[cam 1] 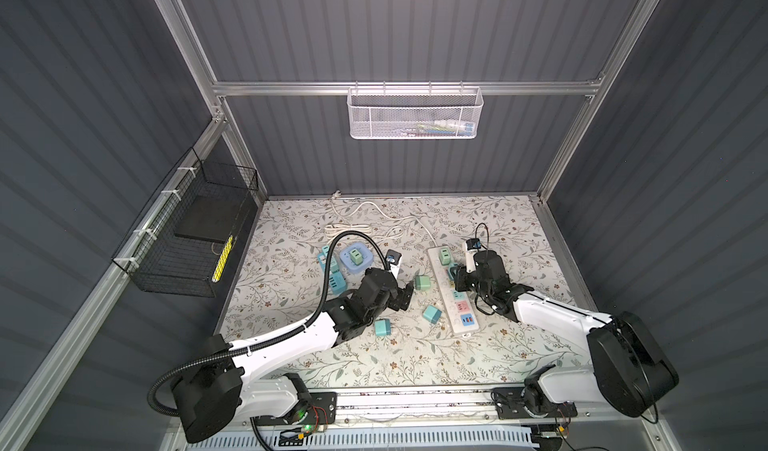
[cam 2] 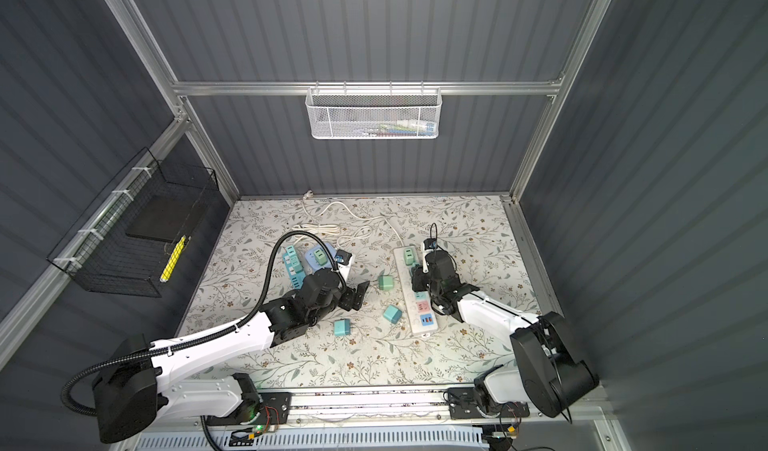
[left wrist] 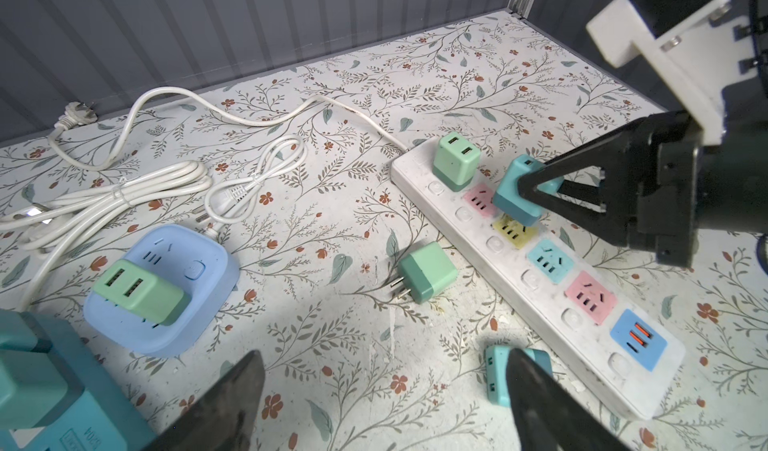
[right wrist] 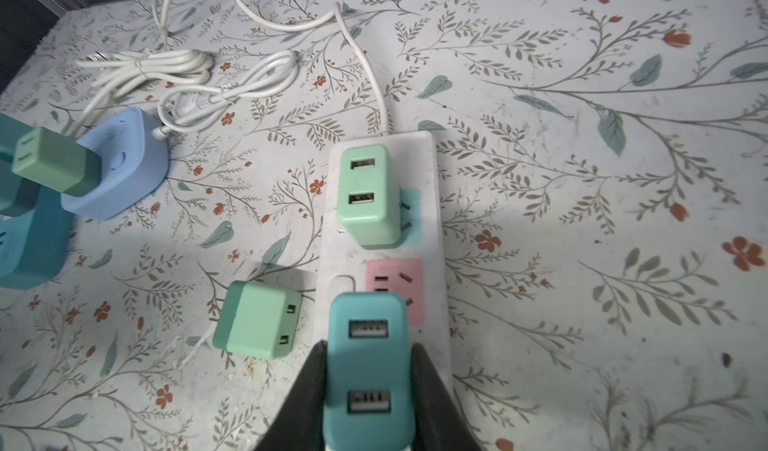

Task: Insert the plug
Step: 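Press the teal adapter with right gripper into the pink socket beside the green adapter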

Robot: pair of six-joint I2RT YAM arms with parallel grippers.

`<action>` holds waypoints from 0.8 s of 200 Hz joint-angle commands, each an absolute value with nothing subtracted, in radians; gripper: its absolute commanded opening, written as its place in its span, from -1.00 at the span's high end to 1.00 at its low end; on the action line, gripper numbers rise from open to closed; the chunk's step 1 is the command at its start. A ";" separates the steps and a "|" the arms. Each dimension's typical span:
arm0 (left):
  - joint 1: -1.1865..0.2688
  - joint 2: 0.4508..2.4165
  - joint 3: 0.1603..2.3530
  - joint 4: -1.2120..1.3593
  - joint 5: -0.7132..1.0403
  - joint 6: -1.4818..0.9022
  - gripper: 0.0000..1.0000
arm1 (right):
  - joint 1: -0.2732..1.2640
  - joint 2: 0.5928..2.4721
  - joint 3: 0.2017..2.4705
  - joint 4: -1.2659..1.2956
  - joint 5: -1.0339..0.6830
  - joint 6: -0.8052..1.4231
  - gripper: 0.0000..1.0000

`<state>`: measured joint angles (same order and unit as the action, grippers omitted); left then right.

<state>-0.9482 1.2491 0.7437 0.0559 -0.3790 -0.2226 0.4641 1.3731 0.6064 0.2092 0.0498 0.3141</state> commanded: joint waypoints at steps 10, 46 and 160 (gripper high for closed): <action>-0.952 1.232 0.736 0.045 -0.399 -0.237 -0.82 | 0.471 1.395 0.599 0.305 0.087 0.269 0.55; -0.952 1.242 0.743 0.037 -0.392 -0.231 -0.82 | 0.472 1.412 0.603 0.334 0.103 0.245 0.55; -0.950 1.242 0.733 0.047 -0.398 -0.216 -0.83 | 0.491 1.517 0.635 0.388 0.132 0.217 0.54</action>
<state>-0.9482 1.2491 0.7429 0.0460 -0.3836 -0.2218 0.4778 1.4929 0.6228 0.3569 0.1089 0.2379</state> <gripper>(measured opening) 0.914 0.292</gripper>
